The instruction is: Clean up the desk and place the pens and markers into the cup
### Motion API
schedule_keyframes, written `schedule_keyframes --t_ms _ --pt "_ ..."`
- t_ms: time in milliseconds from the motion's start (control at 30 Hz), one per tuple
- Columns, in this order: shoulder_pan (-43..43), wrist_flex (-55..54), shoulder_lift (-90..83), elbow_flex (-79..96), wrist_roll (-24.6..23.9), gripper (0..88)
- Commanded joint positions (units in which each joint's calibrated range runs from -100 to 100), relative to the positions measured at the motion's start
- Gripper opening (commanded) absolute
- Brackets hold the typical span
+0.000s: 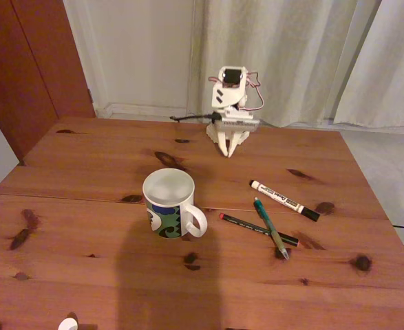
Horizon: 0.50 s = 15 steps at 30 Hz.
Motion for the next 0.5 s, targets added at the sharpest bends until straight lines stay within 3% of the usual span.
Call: schedule_keyframes --t_ms 0,267,467 --pt "-3.20 0.26 14.46 -14.49 0.08 0.7" --pt "-7.95 -1.55 47.89 -41.00 0.02 0.6" --pt "-12.53 -6.45 65.26 -50.47 0.34 0.6"
